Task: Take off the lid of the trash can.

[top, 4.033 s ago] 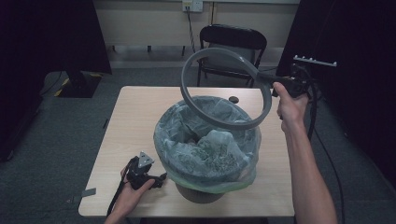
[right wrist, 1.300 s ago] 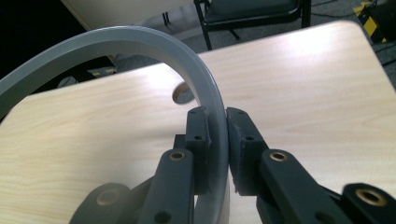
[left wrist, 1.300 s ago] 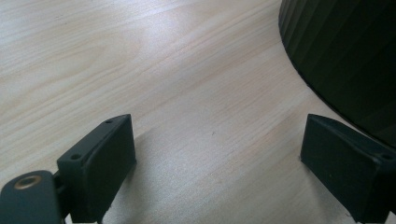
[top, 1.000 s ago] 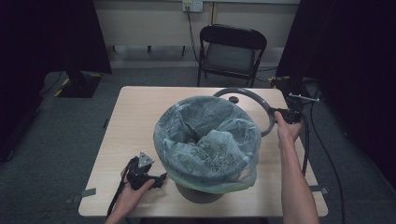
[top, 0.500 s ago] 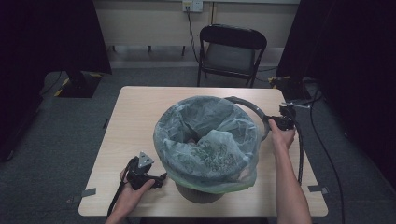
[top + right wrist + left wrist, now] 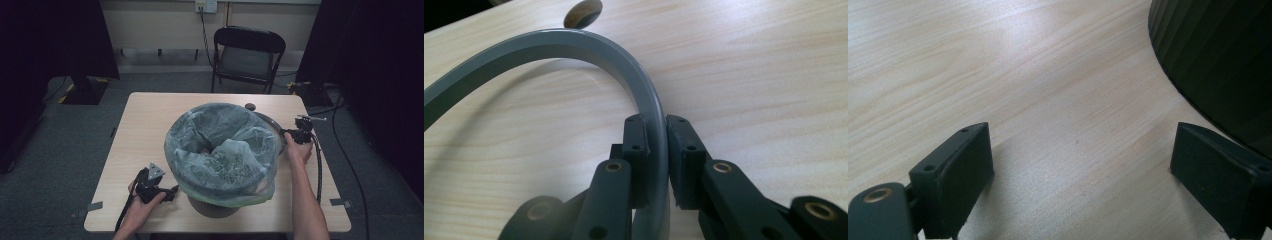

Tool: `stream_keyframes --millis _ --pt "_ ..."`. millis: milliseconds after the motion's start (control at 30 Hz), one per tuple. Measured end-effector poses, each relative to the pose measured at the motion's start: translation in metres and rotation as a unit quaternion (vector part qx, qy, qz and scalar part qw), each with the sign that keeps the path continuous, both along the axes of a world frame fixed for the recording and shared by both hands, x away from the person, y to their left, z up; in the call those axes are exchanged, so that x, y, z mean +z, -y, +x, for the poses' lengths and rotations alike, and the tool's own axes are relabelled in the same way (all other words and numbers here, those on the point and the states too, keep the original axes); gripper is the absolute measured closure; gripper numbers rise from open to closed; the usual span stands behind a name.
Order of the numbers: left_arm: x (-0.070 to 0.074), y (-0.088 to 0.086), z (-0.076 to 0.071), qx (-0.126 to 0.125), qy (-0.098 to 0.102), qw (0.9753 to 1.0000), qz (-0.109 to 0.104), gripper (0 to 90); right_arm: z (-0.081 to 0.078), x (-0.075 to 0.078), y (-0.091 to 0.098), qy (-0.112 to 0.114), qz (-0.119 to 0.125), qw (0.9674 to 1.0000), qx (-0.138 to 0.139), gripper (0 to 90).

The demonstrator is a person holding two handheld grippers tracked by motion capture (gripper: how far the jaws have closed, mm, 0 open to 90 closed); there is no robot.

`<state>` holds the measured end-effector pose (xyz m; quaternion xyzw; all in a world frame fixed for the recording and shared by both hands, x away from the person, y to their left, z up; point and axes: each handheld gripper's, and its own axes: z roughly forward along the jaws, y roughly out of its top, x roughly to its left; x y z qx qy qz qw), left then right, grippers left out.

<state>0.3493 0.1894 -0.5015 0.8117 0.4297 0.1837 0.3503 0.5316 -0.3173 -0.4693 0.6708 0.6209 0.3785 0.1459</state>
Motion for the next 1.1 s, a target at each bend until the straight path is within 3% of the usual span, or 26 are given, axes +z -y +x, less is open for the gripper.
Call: stream_keyframes --millis 167,233,800,1100 --pt "0.000 0.000 0.000 0.000 0.001 1.0000 0.000 9.3 -0.002 -0.005 0.003 0.004 0.007 1.0000 -0.003 79.4" --pt "0.000 0.001 0.000 0.003 0.000 1.0000 0.000 9.3 -0.003 -0.007 0.000 -0.003 -0.006 1.0000 -0.005 79.4" --pt "0.000 0.001 0.000 0.004 -0.001 1.0000 -0.002 9.2 -0.005 -0.020 0.002 -0.005 -0.015 0.9999 0.005 78.4" --pt "0.000 0.001 0.000 0.004 -0.001 1.0000 -0.001 9.1 -0.005 -0.021 0.007 -0.009 0.005 0.9999 0.013 74.1"
